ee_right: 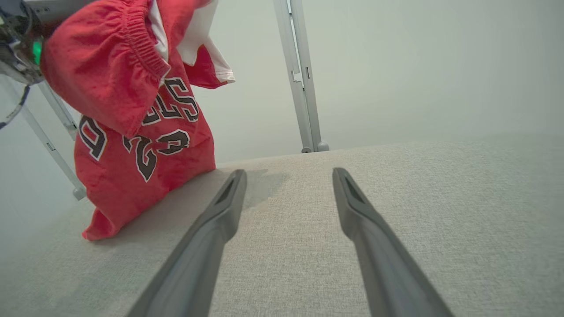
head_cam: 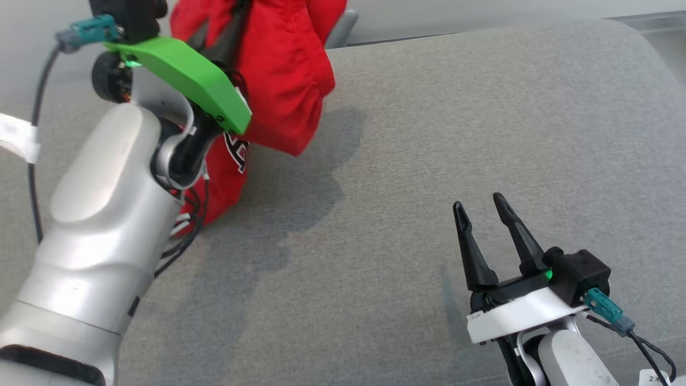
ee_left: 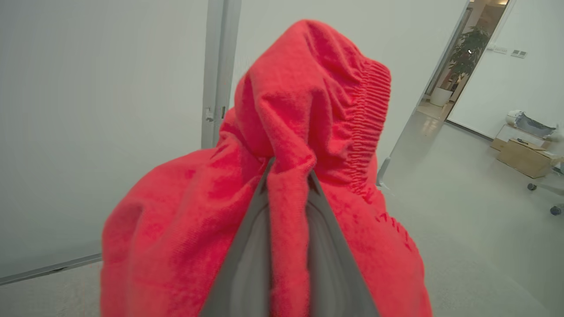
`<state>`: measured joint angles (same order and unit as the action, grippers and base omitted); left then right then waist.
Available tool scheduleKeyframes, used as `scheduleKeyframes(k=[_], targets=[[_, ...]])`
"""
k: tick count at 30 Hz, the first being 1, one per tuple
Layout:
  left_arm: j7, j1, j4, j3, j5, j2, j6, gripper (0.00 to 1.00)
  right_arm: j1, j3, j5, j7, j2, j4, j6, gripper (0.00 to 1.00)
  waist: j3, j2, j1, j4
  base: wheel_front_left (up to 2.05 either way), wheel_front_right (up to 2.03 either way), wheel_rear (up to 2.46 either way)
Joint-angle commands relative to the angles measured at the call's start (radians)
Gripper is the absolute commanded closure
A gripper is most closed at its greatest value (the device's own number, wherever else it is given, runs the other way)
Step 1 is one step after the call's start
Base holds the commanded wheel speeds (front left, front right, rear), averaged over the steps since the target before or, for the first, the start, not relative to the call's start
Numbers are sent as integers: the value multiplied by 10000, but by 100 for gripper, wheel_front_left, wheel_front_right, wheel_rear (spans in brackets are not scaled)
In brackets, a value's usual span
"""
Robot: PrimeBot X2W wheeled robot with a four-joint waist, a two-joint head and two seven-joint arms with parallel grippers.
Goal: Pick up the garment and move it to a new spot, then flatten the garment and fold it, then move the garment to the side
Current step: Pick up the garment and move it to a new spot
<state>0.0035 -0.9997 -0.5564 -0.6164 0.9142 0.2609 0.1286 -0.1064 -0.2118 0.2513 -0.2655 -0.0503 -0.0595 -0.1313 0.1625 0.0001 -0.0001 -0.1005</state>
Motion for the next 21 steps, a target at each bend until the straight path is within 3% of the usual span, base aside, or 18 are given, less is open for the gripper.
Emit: scheduleKeyframes(k=[1,6,13,20,21], targets=[[9,180,-76,-50,-71,-93,-31,100,81,-20,25,9,-3,46,10,0,-67,-1,1,-617,0,0,0],[120,715,-739,-416,21,-578,-126,100,-149,-1,99,9,-2,152,10,0,454,-1,1,-1112,0,0,0],[-604,1334,-2251,-924,-238,-1230,-59,100,-414,-243,193,9,-3,181,10,0,1132,-1,1,-1605,0,0,0],[-1588,1582,-3656,-1464,-660,-1667,-39,100,-297,-211,189,9,-3,96,10,0,933,-1,1,-1564,0,0,0],[-1768,1640,-3787,-1429,-558,-1747,-31,91,-252,-215,182,9,-6,67,10,0,821,-1,1,-1509,0,0,0]])
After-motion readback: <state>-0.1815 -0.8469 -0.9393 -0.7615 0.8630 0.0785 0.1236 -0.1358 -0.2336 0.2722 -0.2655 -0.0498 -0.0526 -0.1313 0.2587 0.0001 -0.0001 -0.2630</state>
